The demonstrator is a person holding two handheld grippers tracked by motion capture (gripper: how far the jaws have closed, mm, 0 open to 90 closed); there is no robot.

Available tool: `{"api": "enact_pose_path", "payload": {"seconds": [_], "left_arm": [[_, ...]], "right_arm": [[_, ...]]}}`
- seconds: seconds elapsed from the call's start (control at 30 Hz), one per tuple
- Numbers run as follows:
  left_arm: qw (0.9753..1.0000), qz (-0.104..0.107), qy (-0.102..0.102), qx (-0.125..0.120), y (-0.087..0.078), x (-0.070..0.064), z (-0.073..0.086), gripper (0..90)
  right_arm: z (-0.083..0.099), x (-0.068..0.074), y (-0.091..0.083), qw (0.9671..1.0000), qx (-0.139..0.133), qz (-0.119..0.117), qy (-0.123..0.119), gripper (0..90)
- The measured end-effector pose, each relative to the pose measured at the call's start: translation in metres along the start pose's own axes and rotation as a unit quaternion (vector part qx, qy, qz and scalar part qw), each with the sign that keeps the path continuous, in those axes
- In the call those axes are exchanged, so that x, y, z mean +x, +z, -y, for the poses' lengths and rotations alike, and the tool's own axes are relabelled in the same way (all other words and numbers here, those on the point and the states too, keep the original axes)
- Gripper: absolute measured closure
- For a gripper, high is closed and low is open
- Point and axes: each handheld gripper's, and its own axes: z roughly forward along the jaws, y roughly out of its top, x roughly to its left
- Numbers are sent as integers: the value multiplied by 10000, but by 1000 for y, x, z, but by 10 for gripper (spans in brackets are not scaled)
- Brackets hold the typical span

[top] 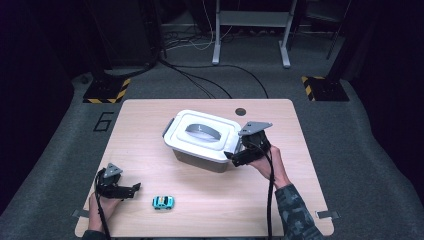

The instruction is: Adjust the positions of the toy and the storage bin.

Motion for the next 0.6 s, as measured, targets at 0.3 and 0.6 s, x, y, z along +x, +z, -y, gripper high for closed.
{"api": "enact_pose_path", "payload": {"seconds": [0.3,0.6], "left_arm": [[10000,-3,-20,4,0,0,0,0],[10000,-1,-23,3,0,0,0,0]], "right_arm": [[-17,0,21,9999,24,-125,-59,92],[-29,-3,47,9996,94,-211,-187,293]]}}
